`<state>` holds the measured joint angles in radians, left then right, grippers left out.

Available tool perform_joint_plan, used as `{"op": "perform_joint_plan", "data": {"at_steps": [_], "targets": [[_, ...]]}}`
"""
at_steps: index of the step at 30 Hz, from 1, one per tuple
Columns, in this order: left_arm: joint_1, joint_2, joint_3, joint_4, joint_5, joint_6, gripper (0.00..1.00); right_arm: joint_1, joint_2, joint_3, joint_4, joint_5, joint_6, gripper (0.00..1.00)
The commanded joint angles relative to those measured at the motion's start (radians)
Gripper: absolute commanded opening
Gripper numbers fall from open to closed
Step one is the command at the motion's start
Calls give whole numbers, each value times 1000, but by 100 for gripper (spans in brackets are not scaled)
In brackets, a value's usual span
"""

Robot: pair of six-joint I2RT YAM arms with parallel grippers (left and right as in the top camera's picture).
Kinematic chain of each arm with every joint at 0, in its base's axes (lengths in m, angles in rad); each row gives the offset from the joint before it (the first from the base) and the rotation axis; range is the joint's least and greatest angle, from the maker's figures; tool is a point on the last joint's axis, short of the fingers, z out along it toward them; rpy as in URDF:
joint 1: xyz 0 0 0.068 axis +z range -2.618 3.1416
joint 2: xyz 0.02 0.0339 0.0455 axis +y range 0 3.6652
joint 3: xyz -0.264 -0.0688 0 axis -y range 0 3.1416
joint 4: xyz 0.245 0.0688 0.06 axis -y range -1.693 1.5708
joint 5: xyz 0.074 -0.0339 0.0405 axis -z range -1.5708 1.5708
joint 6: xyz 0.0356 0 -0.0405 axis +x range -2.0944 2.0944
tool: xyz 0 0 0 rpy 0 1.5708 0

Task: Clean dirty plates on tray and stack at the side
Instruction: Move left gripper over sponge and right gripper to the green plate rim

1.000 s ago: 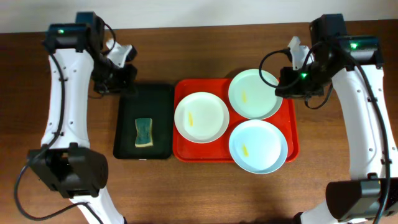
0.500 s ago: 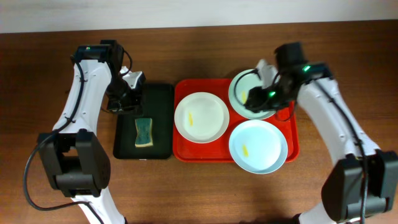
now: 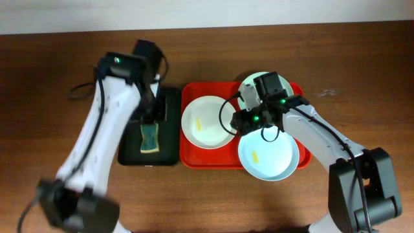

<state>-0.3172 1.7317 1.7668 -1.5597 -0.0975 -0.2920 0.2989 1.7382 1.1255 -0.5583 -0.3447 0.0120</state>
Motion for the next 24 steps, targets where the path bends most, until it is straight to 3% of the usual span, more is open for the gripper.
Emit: {"op": "perform_joint_plan", "data": {"at_steps": [1,3,5,6,7,8,10,11,12,13,14,15,19,22,24], "targets": [[-110,-135,-2,-48,-195,-176,0,0,17,0,37,66,103,50],[-143,-173,-2,-87,-195,-216,5,2,36,0,67,65,159,47],[-151,-195,-2,-111,-195,-235,13,1,35,2,72,65,179,51],[-151,-200,-2,-120,-195,-235,13,1,34,6,72,61,180,63],[-151,-202,-2,-128,-195,-235,13,1,33,13,73,48,181,85],[-151,-202,-2,-129,-188,-235,23,1,33,20,79,23,181,98],[-151,-201,-2,-121,-183,-235,48,1,33,22,95,8,180,98],[-151,-201,-2,-113,-184,-234,56,1,33,23,95,8,180,99],[-151,-201,-2,-106,-183,-234,65,1,33,23,91,8,181,67],[-151,-201,-2,-97,-183,-234,67,0,33,23,88,6,194,36],[-151,-201,-2,-75,-183,-234,90,0,33,23,84,5,224,8],[-151,-201,-2,-50,-183,-229,99,0,33,23,77,5,272,4],[-151,-195,-8,-28,-188,-228,98,-22,33,23,29,5,356,4],[-151,-195,-58,-19,-202,-230,51,-63,33,23,-29,4,420,4],[-151,-195,-120,5,-245,-235,34,-89,34,23,-29,5,420,6]]}}
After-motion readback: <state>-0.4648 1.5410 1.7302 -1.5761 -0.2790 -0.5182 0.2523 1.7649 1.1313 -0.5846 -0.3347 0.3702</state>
